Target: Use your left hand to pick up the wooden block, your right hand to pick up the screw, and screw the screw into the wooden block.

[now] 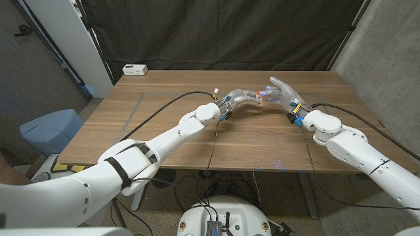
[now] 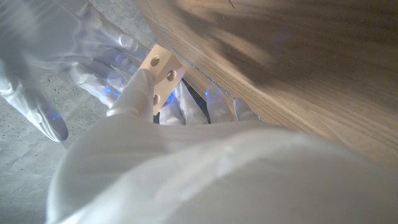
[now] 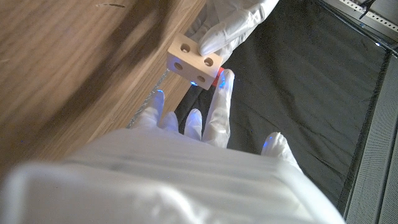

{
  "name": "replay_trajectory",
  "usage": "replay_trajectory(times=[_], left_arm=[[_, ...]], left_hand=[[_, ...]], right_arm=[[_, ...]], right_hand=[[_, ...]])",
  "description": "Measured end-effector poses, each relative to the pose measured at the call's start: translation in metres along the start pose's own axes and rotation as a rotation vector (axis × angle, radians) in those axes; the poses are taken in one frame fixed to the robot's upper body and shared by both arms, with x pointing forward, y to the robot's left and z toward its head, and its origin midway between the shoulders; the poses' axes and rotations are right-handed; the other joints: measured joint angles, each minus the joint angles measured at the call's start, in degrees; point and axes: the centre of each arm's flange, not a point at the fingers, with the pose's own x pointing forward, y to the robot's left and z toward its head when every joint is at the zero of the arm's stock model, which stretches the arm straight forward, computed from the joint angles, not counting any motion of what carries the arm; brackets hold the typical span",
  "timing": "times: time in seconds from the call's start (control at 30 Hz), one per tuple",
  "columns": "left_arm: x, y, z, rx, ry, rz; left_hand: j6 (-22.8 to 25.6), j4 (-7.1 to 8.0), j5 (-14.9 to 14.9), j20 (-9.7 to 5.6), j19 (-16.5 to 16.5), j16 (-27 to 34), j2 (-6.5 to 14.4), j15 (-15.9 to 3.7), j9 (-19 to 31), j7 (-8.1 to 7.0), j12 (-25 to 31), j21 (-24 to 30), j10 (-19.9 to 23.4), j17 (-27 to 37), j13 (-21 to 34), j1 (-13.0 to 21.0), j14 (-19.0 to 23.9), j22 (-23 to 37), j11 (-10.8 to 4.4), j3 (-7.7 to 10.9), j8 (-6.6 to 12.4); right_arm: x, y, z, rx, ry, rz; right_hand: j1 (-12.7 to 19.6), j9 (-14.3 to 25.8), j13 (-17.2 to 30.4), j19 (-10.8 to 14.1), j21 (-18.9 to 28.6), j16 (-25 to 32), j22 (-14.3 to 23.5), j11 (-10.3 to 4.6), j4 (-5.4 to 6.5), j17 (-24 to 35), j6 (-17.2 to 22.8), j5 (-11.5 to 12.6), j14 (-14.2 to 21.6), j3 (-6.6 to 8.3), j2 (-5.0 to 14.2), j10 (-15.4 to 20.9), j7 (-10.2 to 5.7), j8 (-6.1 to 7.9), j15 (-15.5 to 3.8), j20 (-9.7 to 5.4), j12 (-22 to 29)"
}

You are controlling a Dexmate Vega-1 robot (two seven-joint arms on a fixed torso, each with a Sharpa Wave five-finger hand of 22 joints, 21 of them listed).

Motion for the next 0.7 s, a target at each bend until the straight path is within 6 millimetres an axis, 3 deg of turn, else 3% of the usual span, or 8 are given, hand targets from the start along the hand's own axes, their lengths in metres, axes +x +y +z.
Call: replay_trajectory(times=[0.23, 0.7], left_arm=[[0.0, 0.001, 0.0, 0.002, -0.002, 0.001], [-0.002, 0.001, 0.002, 0.006, -0.003, 0.008]], left_hand=[[0.0, 0.0, 0.0, 0.0, 0.0, 0.0, 0.0, 0.0, 0.0, 0.0, 0.0, 0.0, 0.0, 0.0, 0.0, 0.0, 0.0, 0.0, 0.01, 0.0, 0.0], [0.0, 0.0, -0.1, 0.0, 0.0, 0.0, 0.0, 0.0, 0.0, 0.0, -0.1, 0.0, 0.0, 0.0, -0.1, 0.0, 0.0, 0.0, 0.03, 0.0, 0.0]], right_arm=[[-0.004, -0.002, -0.005, 0.002, 0.01, -0.023], [-0.008, -0.011, -0.001, 0.0, -0.005, -0.064]], right_hand=[[0.2, 0.0, 0.0, 0.7, 0.0, 0.0, 0.0, 0.39, 0.0, 0.0, 0.0, 0.0, 0.5, 0.0, -0.23, 0.4, 0.0, -0.29, -0.1, 0.1, 0.0], [0.2, 0.0, 0.0, 1.3, 0.0, 0.0, 0.0, 0.89, 0.0, 0.0, -4.6, 0.0, 0.5, 0.0, -0.23, -0.4, -1.65, -2.79, -0.1, 0.79, -0.9]])
